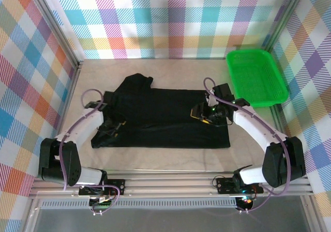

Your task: Fold and stack the t-shirts

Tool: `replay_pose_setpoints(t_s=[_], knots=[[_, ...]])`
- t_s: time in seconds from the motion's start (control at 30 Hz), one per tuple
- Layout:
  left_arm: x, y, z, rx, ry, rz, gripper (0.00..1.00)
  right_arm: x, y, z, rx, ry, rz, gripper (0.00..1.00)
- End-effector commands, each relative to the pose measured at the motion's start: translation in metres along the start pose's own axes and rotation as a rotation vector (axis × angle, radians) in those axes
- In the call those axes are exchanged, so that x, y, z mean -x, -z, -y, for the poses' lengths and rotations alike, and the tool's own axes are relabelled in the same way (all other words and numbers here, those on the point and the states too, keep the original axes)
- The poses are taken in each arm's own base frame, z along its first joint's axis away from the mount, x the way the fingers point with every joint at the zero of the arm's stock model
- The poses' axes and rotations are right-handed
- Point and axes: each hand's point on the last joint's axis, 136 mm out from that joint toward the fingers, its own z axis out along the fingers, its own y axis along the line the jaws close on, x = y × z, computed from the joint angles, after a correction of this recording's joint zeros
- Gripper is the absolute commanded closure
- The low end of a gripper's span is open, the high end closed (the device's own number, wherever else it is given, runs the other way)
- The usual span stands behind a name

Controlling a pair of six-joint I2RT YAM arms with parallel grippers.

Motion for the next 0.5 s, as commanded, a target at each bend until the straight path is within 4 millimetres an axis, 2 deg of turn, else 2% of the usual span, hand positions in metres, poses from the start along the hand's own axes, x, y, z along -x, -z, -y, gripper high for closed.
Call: replay_pose_setpoints(t_s=[0.0,0.1,0.3,0.37,0.47], knots=[[-0.022,-0.016,0.019,-0.057,0.128,-0.071,0.40,0.006,-0.005,-0.038,0.187,0.005,-0.022,0.44],[-0.024,-0.027,0.029,-0.058,0.142,-0.089,0.39,0.007,-0.005,-0.040,0.186,0.007,-0.030,0.44],[-0.029,-0.045,0.026,0.001,0.131,-0.106,0.44,0.000,-0.005,-0.031,0.154,-0.002,-0.039,0.45],[-0.028,-0.047,0.028,0.004,0.125,-0.102,0.50,-0.002,-0.005,-0.028,0.143,-0.010,-0.039,0.45],[-0.024,-0.044,0.036,-0.009,0.105,-0.081,0.66,-0.003,-0.006,-0.025,0.130,-0.023,-0.043,0.45]])
